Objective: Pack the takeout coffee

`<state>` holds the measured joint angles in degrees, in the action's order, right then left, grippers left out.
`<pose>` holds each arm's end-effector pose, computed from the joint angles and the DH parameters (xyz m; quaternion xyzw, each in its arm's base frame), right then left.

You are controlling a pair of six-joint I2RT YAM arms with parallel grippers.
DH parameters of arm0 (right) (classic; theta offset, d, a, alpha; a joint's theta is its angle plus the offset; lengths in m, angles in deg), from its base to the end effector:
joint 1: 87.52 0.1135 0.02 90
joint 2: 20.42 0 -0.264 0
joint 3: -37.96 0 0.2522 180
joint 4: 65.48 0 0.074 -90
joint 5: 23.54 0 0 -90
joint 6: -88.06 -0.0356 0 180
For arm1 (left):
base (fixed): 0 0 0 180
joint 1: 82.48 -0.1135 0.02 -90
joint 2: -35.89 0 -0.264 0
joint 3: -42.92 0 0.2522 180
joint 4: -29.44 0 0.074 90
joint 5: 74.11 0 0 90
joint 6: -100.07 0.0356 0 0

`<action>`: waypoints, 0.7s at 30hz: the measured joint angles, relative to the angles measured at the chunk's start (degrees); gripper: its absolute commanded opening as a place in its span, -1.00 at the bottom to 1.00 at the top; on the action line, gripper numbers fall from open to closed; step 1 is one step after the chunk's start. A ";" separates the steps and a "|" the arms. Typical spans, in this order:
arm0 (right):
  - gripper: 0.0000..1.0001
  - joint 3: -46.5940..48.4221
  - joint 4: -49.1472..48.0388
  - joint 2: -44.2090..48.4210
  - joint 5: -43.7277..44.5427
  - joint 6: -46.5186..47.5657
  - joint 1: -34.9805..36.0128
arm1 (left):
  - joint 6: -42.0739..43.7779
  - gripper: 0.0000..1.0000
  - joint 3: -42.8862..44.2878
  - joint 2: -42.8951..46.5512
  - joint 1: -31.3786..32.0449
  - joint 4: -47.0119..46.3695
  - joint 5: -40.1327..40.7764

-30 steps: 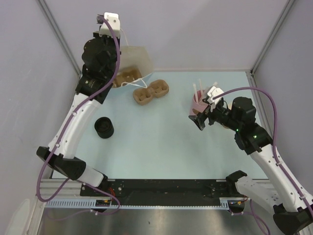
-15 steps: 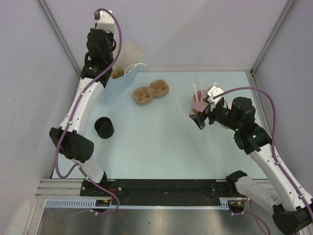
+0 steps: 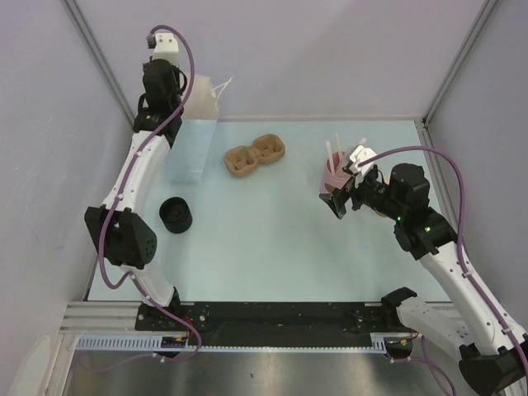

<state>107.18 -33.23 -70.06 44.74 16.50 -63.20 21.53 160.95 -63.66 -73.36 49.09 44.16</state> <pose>0.1687 0.0907 0.3757 -0.3892 0.6711 0.1784 0.6052 0.4058 -0.0481 0.4516 -0.0444 0.7121 0.1883 0.6750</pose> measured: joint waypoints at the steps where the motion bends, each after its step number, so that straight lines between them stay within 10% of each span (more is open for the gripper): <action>1: 0.99 0.00 0.00 0.00 -0.07 0.00 -0.09 | -0.20 -0.83 -1.07 0.00 -0.15 -0.52 -0.07; 21: 0.99 -0.17 0.02 -0.31 -0.83 0.00 -0.68 | -6.62 0.14 -10.97 2.91 -7.63 -1.07 -2.05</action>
<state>107.01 -33.21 -70.37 43.91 16.50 -63.88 14.91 149.98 -60.75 -80.98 48.02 42.11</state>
